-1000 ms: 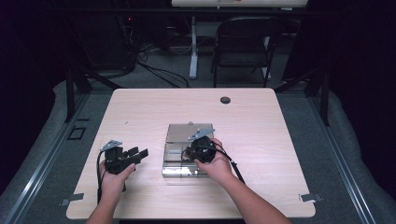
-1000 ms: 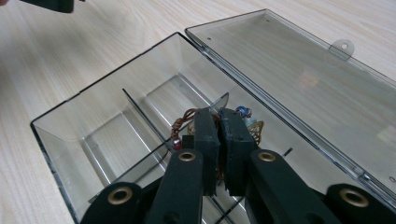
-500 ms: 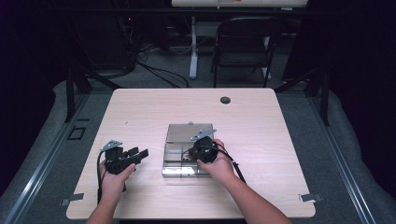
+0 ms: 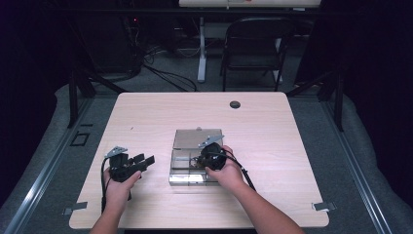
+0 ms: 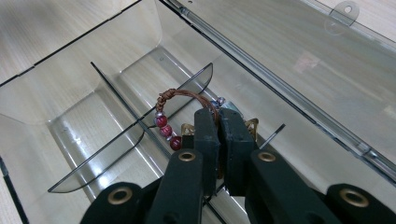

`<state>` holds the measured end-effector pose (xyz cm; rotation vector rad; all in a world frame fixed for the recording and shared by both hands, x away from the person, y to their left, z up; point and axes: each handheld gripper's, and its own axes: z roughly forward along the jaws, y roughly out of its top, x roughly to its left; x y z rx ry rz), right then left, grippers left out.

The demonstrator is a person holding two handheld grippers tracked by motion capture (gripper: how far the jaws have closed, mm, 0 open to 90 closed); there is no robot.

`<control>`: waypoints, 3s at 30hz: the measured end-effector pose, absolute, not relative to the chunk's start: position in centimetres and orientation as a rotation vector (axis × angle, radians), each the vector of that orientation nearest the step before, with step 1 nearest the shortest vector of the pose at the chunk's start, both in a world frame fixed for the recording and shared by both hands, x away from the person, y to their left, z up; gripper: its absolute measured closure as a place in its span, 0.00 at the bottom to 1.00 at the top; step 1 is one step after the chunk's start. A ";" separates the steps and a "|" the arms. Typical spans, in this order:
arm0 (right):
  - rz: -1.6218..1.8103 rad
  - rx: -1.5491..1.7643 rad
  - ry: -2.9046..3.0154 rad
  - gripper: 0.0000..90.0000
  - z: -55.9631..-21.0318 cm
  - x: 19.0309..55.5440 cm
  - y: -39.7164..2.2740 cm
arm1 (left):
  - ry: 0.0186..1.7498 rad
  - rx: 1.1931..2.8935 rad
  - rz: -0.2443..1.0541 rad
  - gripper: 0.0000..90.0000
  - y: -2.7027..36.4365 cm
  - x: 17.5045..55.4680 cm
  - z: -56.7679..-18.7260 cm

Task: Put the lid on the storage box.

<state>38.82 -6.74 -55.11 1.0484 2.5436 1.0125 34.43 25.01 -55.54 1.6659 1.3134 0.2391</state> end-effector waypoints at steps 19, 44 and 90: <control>1.019 1.057 2.542 0.96 -55.2 38.9 -6.7 | 1.314 1.666 0.241 0.49 25.0 34.4 -55.6; 1.099 1.090 2.507 0.73 -54.0 38.6 -7.3 | 1.314 1.669 0.246 0.49 24.9 34.4 -55.5; 1.125 1.322 2.354 0.47 -51.0 40.8 -12.5 | 1.203 1.810 0.128 0.45 19.2 39.2 -52.1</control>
